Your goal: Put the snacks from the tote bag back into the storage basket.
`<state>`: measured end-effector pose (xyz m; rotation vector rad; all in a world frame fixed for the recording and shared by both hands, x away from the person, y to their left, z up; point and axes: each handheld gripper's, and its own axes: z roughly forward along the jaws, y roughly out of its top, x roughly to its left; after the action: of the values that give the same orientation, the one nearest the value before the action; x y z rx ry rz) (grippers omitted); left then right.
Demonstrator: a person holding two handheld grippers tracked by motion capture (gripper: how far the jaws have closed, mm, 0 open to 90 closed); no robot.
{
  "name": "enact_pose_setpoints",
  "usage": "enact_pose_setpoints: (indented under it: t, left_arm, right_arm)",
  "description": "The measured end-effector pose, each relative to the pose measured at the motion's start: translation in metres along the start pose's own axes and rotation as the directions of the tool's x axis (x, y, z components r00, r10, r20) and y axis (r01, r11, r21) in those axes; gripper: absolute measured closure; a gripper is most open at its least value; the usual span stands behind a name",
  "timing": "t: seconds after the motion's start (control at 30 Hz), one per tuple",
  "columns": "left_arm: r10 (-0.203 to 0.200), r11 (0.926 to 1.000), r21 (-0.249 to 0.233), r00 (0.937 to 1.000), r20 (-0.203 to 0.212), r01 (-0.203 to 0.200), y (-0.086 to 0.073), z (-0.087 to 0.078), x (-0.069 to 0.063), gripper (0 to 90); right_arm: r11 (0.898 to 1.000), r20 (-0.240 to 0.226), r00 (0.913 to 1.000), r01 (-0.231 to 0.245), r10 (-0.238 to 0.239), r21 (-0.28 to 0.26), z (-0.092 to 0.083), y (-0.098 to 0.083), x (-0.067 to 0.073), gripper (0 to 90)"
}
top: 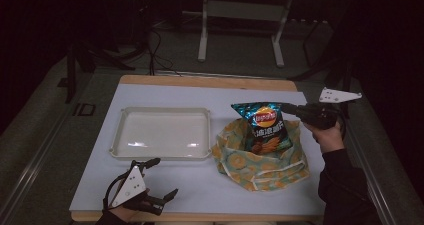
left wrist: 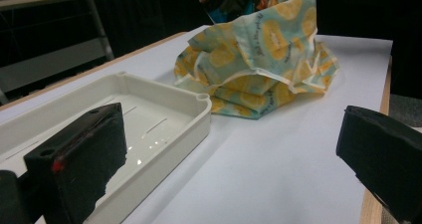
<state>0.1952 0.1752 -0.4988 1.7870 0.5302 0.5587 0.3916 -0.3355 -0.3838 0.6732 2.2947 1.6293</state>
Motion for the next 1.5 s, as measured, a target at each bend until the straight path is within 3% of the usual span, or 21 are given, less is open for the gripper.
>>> enact_pose_setpoints:
  t: [0.57, 0.93, 1.2, 1.5]
  left_arm:
    - [-0.001, 1.0000, -0.002, 1.0000, -0.001, 0.001, 0.000, 0.000, 0.000, 0.0]
    - [-0.004, 1.0000, -0.009, 1.0000, -0.007, 0.004, 0.001, -0.001, 0.000, 0.0]
    - [-0.005, 0.9999, -0.013, 0.9999, -0.009, 0.005, 0.001, -0.003, -0.001, 0.0]
    - [-0.007, 0.9999, -0.013, 0.9999, -0.013, 0.007, 0.002, -0.004, -0.002, 0.0]
  right_arm:
    - [0.996, 0.049, 0.9983, 0.035, -0.031, -0.078, -0.011, 0.039, 0.011, 90.0]
    - [0.991, 0.112, 0.9915, 0.078, -0.066, -0.109, -0.018, 0.089, 0.025, 90.0]
    - [0.990, 0.120, 0.9902, 0.085, -0.071, -0.115, -0.007, 0.112, 0.039, 90.0]
    - [0.986, 0.084, 0.9928, 0.097, -0.086, -0.133, 0.018, 0.128, 0.058, 90.0]
